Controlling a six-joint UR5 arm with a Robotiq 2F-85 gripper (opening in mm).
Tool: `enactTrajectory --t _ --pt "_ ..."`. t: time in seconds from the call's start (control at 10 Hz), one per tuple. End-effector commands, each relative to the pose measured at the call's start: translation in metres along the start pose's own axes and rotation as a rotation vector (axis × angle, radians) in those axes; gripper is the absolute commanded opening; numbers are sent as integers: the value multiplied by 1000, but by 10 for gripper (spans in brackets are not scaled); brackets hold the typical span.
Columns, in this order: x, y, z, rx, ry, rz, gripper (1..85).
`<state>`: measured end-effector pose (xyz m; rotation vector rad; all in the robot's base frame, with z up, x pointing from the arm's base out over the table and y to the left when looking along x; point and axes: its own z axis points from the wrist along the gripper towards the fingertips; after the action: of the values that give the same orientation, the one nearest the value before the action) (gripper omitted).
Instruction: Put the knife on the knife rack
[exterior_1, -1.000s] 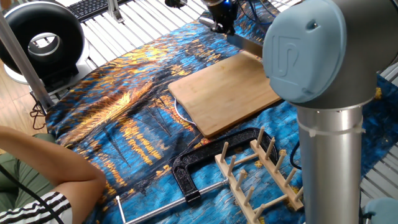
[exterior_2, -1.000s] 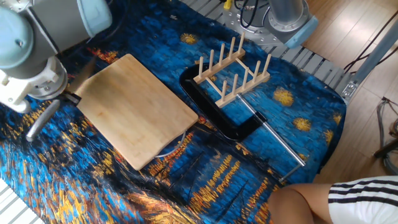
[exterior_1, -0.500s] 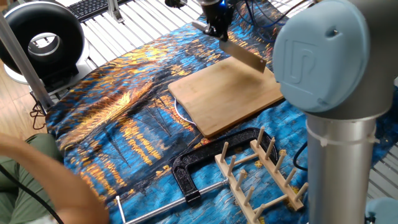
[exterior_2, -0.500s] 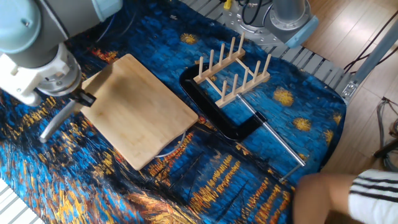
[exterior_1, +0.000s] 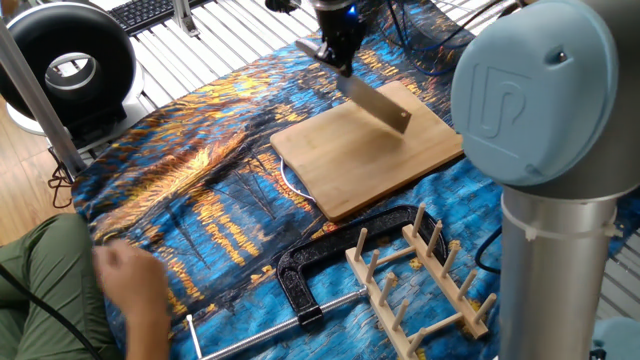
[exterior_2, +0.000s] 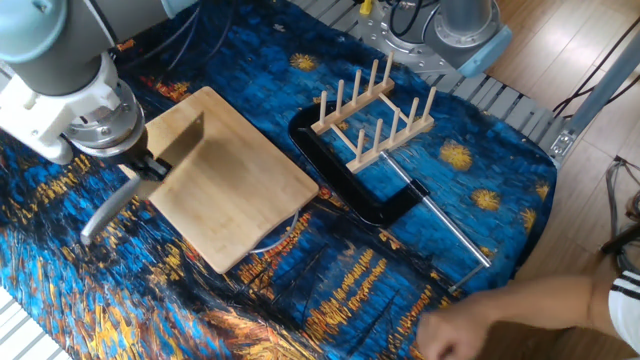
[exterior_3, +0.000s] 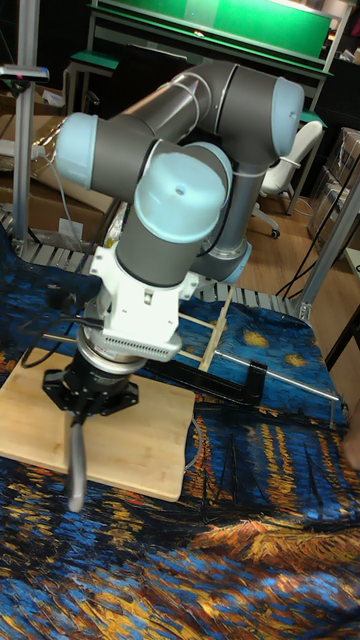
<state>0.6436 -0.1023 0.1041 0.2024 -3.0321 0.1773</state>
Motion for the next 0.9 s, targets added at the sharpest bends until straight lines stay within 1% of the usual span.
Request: enactTrajectory --t 0.0,0.4,0.5,0.6,0.7,0.8 --pt "-16 24 -4 -92 -66 -15 10" --pt "-45 34 -8 -127 -183 -62 10" --pt "-50 33 -9 -123 -203 -68 10" --pt "-53 32 -10 -119 -217 -68 10" --pt "-54 32 -10 -117 -221 -64 10" --pt "-55 28 -10 -104 -221 -51 10"
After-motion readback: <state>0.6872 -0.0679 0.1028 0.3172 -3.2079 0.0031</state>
